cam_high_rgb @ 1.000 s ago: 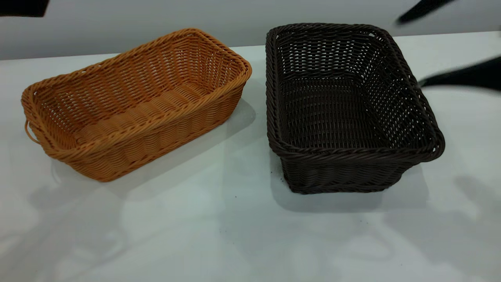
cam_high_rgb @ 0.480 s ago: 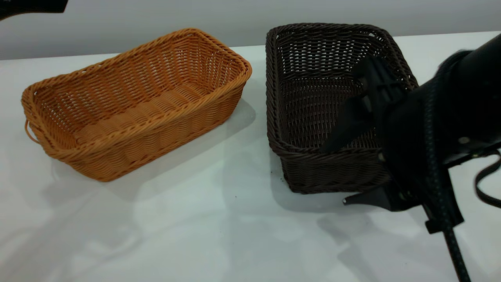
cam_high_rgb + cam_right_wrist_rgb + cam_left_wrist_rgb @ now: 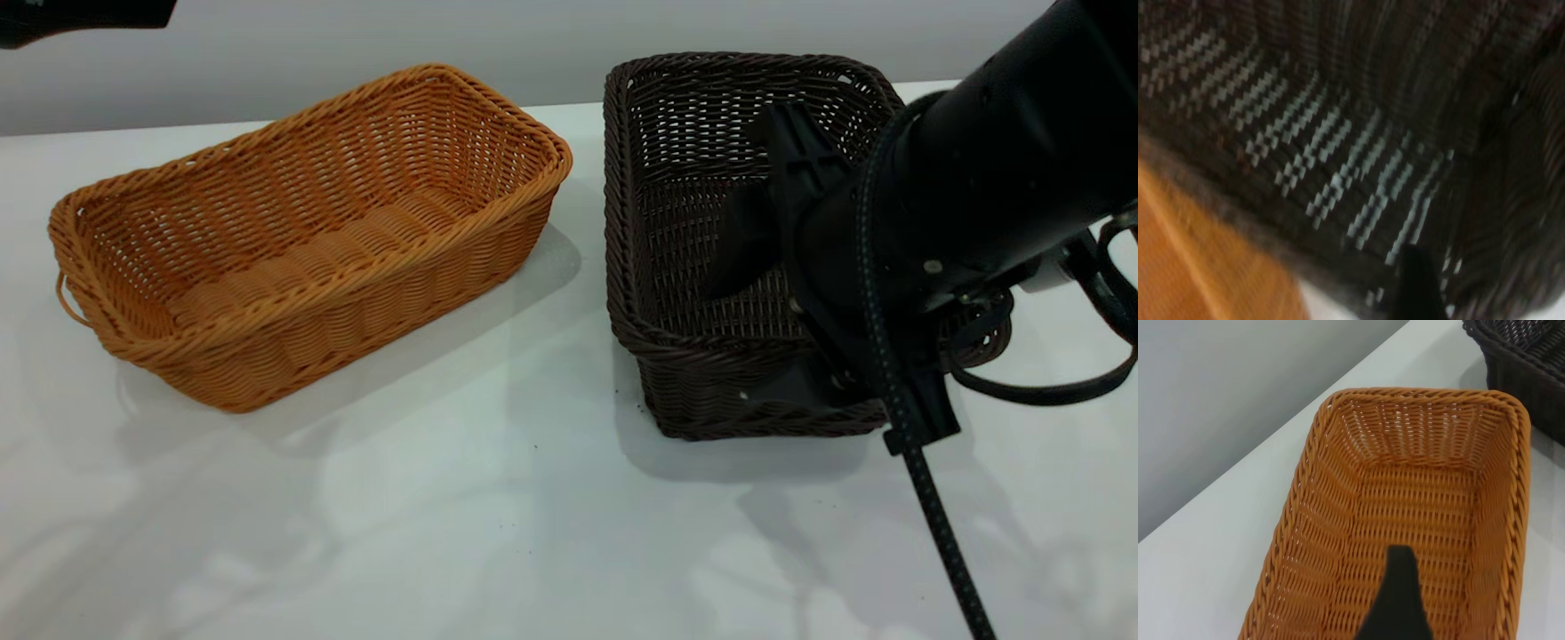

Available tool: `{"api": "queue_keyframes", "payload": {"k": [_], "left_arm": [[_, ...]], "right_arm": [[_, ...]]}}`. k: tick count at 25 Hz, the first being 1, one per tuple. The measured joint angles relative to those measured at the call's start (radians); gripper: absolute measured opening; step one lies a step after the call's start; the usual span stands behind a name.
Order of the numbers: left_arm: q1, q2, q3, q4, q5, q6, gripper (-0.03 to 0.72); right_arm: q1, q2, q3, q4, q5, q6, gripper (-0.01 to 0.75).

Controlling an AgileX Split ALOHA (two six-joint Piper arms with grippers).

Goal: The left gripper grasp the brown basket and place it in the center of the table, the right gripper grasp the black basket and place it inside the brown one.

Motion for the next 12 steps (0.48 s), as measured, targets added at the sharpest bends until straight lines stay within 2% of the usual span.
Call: {"api": "queue_keyframes", "payload": {"k": [9, 12], "left_arm": [[0.000, 0.000, 0.000, 0.000, 0.007, 0.000, 0.543], [0.000, 0.000, 0.000, 0.001, 0.010, 0.000, 0.543]], "right_arm": [[-0.003, 0.075, -0.028, 0.000, -0.168, 0.086, 0.467], [-0.010, 0.112, -0.060, -0.001, -0.170, 0.094, 0.467]]}}
